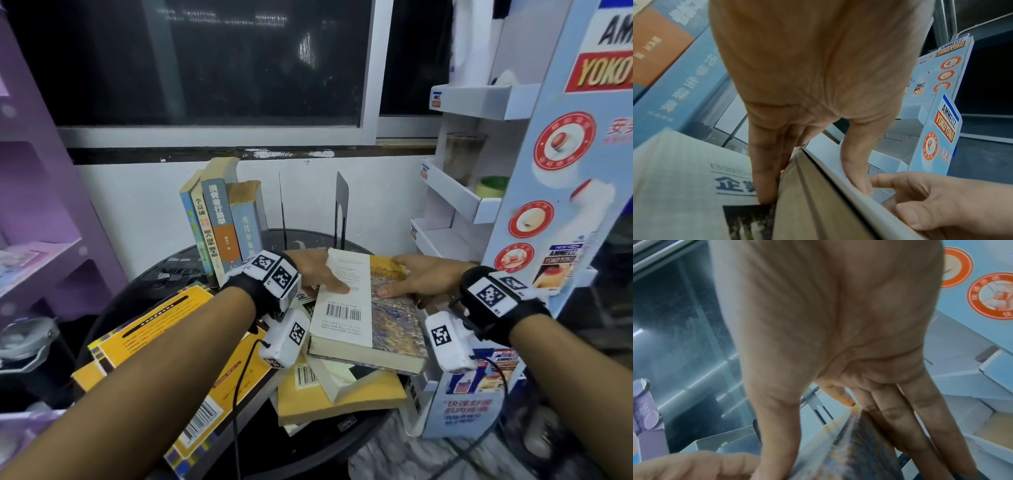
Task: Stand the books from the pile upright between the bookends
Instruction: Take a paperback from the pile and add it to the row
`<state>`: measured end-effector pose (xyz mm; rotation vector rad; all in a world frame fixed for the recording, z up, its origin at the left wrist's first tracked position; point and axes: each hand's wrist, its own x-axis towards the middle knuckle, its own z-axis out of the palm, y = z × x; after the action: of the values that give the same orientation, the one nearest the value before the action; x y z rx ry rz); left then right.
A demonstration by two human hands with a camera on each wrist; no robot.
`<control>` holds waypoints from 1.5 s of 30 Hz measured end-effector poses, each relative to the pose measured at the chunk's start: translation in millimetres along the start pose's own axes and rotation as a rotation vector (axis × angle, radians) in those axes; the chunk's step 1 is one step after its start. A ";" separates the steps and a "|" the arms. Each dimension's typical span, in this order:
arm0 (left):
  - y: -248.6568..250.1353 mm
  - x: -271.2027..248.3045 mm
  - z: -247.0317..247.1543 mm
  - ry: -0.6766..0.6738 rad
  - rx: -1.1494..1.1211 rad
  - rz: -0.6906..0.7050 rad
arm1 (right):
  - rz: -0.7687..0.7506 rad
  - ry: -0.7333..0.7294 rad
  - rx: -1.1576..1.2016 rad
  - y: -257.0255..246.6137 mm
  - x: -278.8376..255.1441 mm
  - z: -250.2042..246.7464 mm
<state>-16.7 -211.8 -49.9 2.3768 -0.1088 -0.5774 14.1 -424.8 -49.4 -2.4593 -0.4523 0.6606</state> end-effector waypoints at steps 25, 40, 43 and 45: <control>-11.8 -11.7 -20.3 0.599 -0.585 0.271 | -0.243 0.656 0.201 -31.1 14.1 -8.0; 0.3 -25.3 -33.2 0.607 -0.846 0.472 | -0.523 0.798 0.616 -50.4 5.2 2.7; 0.6 -28.6 -31.7 0.594 -0.903 0.497 | -0.531 0.754 0.692 -51.8 4.1 -2.2; 1.2 -30.9 -32.7 0.597 -0.917 0.532 | -0.544 0.682 0.705 -51.5 3.1 -7.1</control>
<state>-30.2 -186.1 -15.5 1.4369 -0.1568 0.3094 11.6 -385.6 -15.3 -1.6297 -0.4707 -0.2318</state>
